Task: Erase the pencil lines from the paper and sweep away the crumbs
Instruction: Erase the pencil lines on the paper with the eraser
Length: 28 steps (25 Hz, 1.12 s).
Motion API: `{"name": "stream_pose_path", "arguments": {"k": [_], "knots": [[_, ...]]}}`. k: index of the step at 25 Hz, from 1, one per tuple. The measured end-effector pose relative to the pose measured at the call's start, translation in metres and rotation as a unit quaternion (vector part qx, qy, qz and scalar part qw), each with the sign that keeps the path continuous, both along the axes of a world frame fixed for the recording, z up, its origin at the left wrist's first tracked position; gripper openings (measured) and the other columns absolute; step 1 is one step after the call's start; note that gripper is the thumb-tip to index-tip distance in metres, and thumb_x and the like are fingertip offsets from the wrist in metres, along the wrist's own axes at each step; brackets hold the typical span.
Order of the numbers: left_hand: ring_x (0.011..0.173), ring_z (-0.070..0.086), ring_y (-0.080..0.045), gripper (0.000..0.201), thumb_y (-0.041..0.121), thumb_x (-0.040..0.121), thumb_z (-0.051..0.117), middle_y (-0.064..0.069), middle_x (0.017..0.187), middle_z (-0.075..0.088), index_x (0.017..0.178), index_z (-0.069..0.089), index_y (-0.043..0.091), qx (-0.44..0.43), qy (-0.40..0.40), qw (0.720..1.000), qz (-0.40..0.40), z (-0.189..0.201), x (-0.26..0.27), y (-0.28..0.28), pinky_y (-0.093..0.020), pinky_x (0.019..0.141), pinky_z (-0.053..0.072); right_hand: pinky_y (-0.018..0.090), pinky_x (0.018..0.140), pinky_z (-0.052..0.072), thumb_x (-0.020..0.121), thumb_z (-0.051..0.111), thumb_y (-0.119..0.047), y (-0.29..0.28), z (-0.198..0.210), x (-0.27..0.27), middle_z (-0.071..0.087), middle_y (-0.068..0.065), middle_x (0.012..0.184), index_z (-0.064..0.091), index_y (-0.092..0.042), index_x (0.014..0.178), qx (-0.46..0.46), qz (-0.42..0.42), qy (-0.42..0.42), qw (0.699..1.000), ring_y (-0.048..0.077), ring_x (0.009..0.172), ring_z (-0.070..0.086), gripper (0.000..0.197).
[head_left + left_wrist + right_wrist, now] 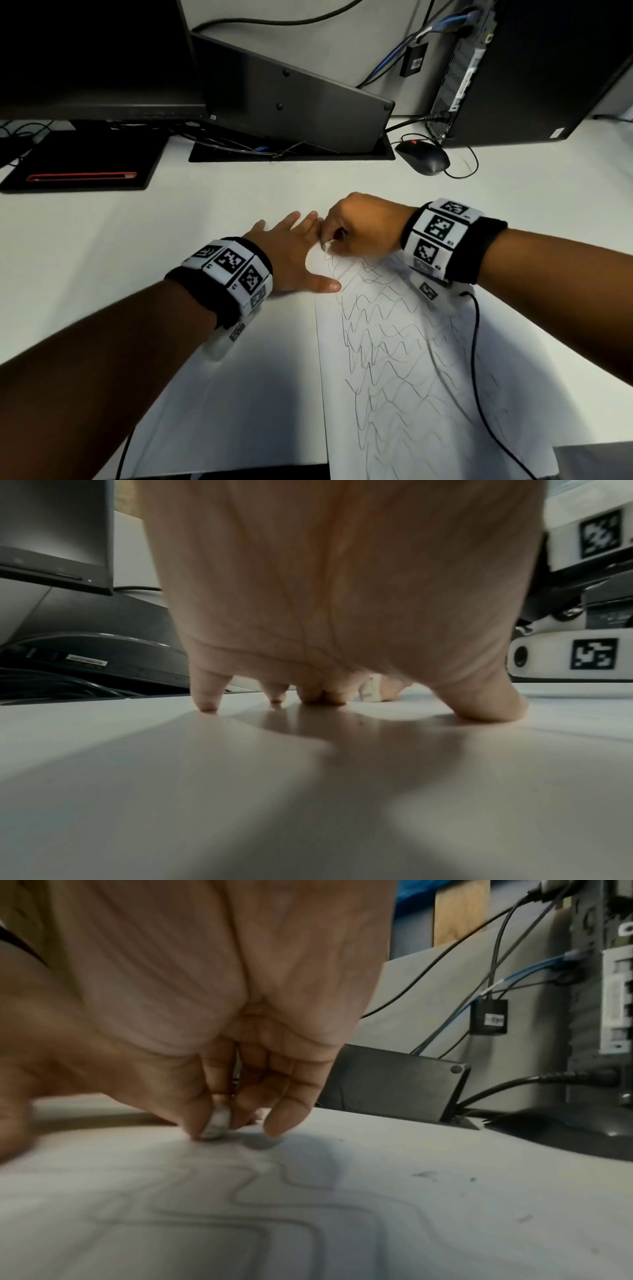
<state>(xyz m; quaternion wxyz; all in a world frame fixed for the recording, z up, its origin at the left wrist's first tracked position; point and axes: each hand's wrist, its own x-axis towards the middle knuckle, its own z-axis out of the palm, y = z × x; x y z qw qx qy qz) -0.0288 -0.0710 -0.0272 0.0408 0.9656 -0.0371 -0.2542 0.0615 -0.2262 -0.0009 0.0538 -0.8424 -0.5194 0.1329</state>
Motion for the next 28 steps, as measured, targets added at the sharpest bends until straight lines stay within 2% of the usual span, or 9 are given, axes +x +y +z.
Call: {"name": "stream_pose_path", "arguments": {"k": [3,6,9,12,14,18,21,24,28], "knots": [[0.151,-0.017,-0.014,0.114,0.090,0.075,0.037,0.013,0.163,-0.022,0.155,-0.019,0.031,0.008,0.000,1.000,-0.002,-0.002,0.002,0.000,-0.054,0.122,0.001,0.031,0.073,0.052,0.083,0.056,-0.018,0.003,0.001,0.003,0.069,0.000,0.087,0.072,-0.017,0.093,-0.002,-0.013,-0.051,0.999,0.020,0.081,0.063,0.018],[0.151,-0.015,-0.014,0.112,0.092,0.071,0.039,0.016,0.163,-0.020,0.155,-0.013,0.039,-0.017,-0.006,1.000,-0.001,-0.004,0.001,0.003,-0.055,0.121,0.000,0.033,0.071,0.053,0.084,0.055,-0.020,0.002,-0.002,-0.006,0.069,0.000,0.087,0.072,-0.017,0.090,-0.024,0.047,-0.050,0.997,0.018,0.079,0.063,0.018],[0.151,-0.016,-0.014,0.114,0.091,0.072,0.037,0.015,0.163,-0.021,0.154,-0.019,0.036,-0.002,-0.002,1.000,-0.002,-0.004,0.002,0.003,-0.055,0.122,0.001,0.032,0.073,0.052,0.085,0.054,-0.020,0.003,0.004,-0.001,0.069,0.000,0.090,0.072,-0.018,0.093,-0.029,0.004,-0.055,0.998,0.020,0.084,0.063,0.020],[0.151,-0.016,-0.013,0.112,0.091,0.073,0.039,0.016,0.163,-0.018,0.155,-0.014,0.037,-0.005,0.001,1.000,0.001,-0.004,0.002,0.002,-0.055,0.122,0.001,0.027,0.067,0.047,0.084,0.053,-0.014,0.007,0.002,-0.006,0.067,0.001,0.089,0.071,-0.015,0.092,-0.024,0.035,-0.084,0.996,0.020,0.081,0.061,0.020],[0.151,-0.015,-0.014,0.110,0.090,0.073,0.041,0.017,0.163,-0.017,0.156,-0.010,0.039,-0.013,0.001,1.000,-0.001,-0.004,0.002,0.002,-0.055,0.121,0.000,0.026,0.067,0.045,0.085,0.053,-0.015,0.006,0.003,-0.009,0.067,-0.001,0.088,0.071,-0.016,0.091,-0.040,0.047,-0.069,0.996,0.018,0.079,0.060,0.019],[0.151,-0.015,-0.015,0.116,0.091,0.073,0.040,0.016,0.162,-0.021,0.154,-0.021,0.035,0.001,0.003,1.000,-0.005,-0.003,0.003,0.002,-0.055,0.121,0.002,0.030,0.072,0.050,0.085,0.052,-0.018,0.009,0.007,0.000,0.067,0.000,0.090,0.071,-0.019,0.092,-0.041,0.008,-0.077,0.996,0.021,0.083,0.060,0.021],[0.151,-0.017,-0.015,0.113,0.089,0.074,0.042,0.016,0.163,-0.020,0.155,-0.016,0.037,-0.007,0.009,1.000,-0.001,-0.001,0.001,0.001,-0.054,0.121,0.000,0.030,0.072,0.050,0.086,0.054,-0.023,0.008,0.002,-0.002,0.067,-0.001,0.087,0.071,-0.019,0.089,-0.046,0.033,-0.052,0.997,0.019,0.081,0.060,0.018],[0.151,-0.018,-0.014,0.115,0.088,0.076,0.041,0.013,0.162,-0.023,0.154,-0.022,0.032,0.011,0.016,1.000,-0.002,0.002,0.001,0.000,-0.054,0.122,-0.001,0.034,0.077,0.052,0.086,0.054,-0.026,0.004,0.006,0.004,0.068,-0.003,0.091,0.071,-0.022,0.092,-0.036,-0.008,-0.047,0.998,0.019,0.085,0.062,0.019],[0.151,-0.018,-0.014,0.114,0.089,0.074,0.041,0.013,0.163,-0.022,0.156,-0.016,0.034,0.001,0.015,1.000,0.004,0.002,0.000,0.000,-0.055,0.121,0.000,0.027,0.075,0.047,0.086,0.057,-0.026,0.001,0.003,-0.009,0.069,-0.007,0.094,0.072,-0.024,0.094,-0.024,0.025,-0.037,0.999,0.015,0.087,0.061,0.018]]}}
